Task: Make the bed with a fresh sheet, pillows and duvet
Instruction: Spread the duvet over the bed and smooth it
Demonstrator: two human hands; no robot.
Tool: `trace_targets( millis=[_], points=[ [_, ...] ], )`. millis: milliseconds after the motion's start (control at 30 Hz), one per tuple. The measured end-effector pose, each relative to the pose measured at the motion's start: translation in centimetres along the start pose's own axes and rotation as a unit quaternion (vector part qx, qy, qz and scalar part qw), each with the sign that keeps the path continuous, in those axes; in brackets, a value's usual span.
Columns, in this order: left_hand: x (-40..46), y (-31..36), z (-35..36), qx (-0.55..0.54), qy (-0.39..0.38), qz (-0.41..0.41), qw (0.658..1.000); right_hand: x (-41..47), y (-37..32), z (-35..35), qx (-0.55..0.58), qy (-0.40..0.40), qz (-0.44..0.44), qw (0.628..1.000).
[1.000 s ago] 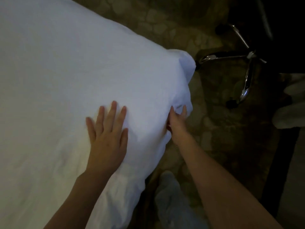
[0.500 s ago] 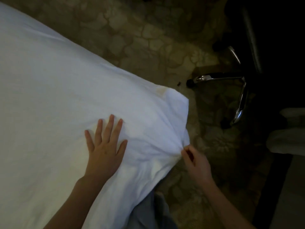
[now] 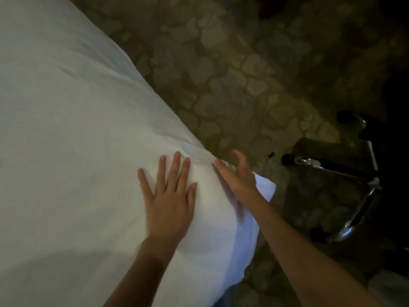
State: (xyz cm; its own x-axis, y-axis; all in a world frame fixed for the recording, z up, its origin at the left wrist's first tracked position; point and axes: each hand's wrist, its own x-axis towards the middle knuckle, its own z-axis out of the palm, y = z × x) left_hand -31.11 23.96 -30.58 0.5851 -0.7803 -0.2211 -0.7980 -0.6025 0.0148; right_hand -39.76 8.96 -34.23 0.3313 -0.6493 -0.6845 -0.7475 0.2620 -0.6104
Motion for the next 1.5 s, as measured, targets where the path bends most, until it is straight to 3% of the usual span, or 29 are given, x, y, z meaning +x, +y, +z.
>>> trace_targets(
  millis=[67,133,200,267,367,467,600,667,733,833,900,1000,1100,1200,1333,1500],
  points=[
    [0.5,0.3,0.0,-0.011,0.000,0.006,1.000,1.7,-1.8,1.4,0.004,-0.081,0.024,0.996],
    [1.2,0.0,-0.2,-0.017,0.005,0.019,1.000,2.5,-2.6,2.5,-0.002,-0.199,0.104,0.974],
    [2.0,-0.9,-0.3,-0.023,0.020,0.004,1.000,2.5,-4.0,2.2,-0.032,-0.247,0.169,0.954],
    [3.3,-2.3,-0.8,-0.031,0.040,-0.056,0.997,2.6,-6.1,-0.3,-0.058,-0.235,0.146,0.959],
    [5.7,-4.7,-2.0,-0.048,0.074,-0.150,0.985,2.9,-9.3,-5.7,0.000,-0.193,0.056,0.980],
    [8.5,-7.6,-3.5,-0.071,0.090,-0.201,0.973,2.7,-9.7,-9.8,-0.007,-0.160,0.074,0.984],
    [10.7,-11.1,-4.9,-0.123,0.084,-0.235,0.960,7.7,-8.0,-6.9,-0.128,-0.032,0.135,0.982],
    [11.3,-12.2,-5.3,-0.131,0.081,-0.232,0.960,10.6,-9.5,-2.7,-0.154,-0.022,0.101,0.983],
    [12.3,-13.4,-5.8,-0.122,0.070,-0.239,0.961,13.1,-13.4,2.7,-0.126,-0.080,0.064,0.987],
    [15.1,-15.6,-5.8,-0.121,0.061,-0.280,0.950,16.0,-21.4,11.5,0.019,-0.231,0.031,0.972],
    [17.8,-17.3,-5.9,-0.122,0.073,-0.322,0.936,17.9,-26.2,15.9,0.033,-0.276,-0.016,0.960],
    [22.5,-19.5,-6.3,-0.130,0.078,-0.371,0.916,20.4,-33.6,17.7,0.113,-0.389,0.095,0.909],
    [27.4,-21.4,-7.6,-0.161,0.107,-0.414,0.890,22.9,-39.4,15.5,0.057,-0.508,0.135,0.849],
    [32.4,-23.5,-9.5,-0.161,0.137,-0.455,0.865,26.8,-41.5,10.4,-0.045,-0.465,0.110,0.877],
    [37.1,-25.8,-10.6,-0.168,0.104,-0.482,0.854,32.4,-43.2,6.9,-0.163,-0.295,0.108,0.935],
    [40.1,-27.4,-11.7,-0.163,0.067,-0.475,0.862,35.0,-45.4,10.2,-0.291,-0.330,0.102,0.892]
  ],
)
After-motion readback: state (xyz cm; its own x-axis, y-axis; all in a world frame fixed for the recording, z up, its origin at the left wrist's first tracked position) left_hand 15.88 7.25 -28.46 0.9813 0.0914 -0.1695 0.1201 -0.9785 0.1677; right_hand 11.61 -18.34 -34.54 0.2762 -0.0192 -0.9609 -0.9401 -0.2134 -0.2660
